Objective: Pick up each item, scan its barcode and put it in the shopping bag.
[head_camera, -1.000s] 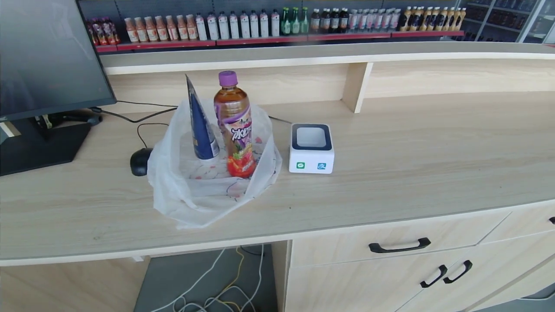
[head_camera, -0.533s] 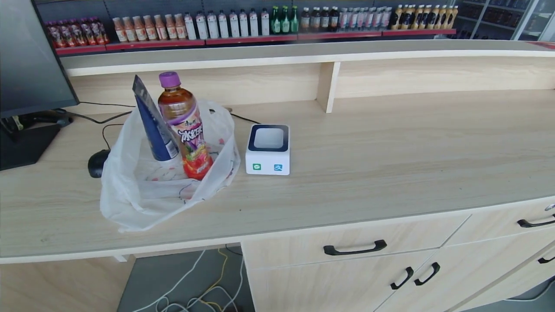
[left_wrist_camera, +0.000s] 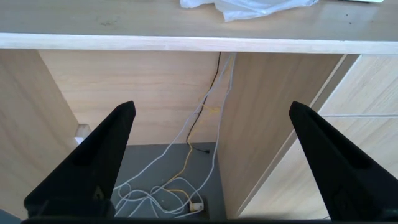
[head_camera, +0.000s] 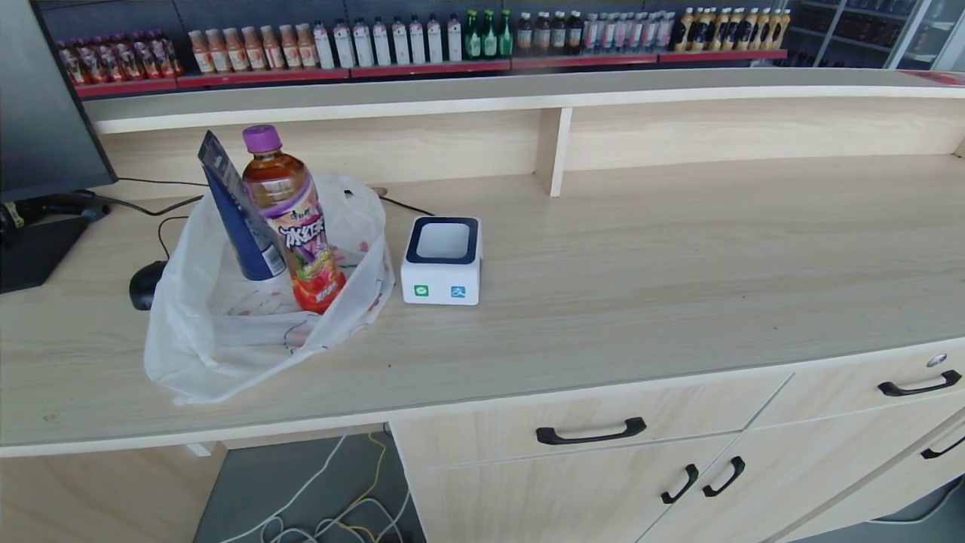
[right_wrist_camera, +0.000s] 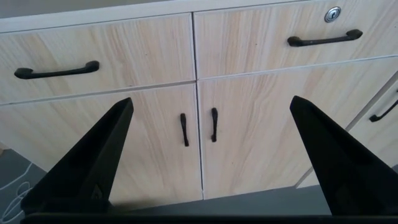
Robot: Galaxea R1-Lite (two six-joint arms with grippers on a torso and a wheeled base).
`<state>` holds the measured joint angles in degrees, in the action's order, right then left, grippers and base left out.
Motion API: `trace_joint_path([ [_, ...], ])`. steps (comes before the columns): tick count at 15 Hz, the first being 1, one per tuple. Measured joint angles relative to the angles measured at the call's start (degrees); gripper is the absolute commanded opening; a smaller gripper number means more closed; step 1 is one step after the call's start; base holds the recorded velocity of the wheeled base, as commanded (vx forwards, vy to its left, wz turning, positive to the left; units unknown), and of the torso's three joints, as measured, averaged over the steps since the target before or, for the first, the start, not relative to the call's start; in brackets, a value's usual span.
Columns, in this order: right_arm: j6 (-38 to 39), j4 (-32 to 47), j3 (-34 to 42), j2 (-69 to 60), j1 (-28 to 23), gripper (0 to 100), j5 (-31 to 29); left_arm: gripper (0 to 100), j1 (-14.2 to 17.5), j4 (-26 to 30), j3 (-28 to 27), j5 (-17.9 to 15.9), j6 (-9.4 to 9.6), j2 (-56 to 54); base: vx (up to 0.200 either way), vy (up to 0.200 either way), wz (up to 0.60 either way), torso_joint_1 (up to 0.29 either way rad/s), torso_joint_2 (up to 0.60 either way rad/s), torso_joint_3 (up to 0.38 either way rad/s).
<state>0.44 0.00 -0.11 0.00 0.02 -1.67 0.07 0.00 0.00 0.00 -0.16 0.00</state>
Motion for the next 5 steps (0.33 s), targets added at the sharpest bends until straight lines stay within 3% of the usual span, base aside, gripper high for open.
trace_joint_path([
  [5,0.05,0.00,0.01,0.00,-0.02,100,0.00,100,-0.02,0.00,0.00,0.00,0.00,0.00,0.000,0.000,0.00,0.000,0.00,0.000],
])
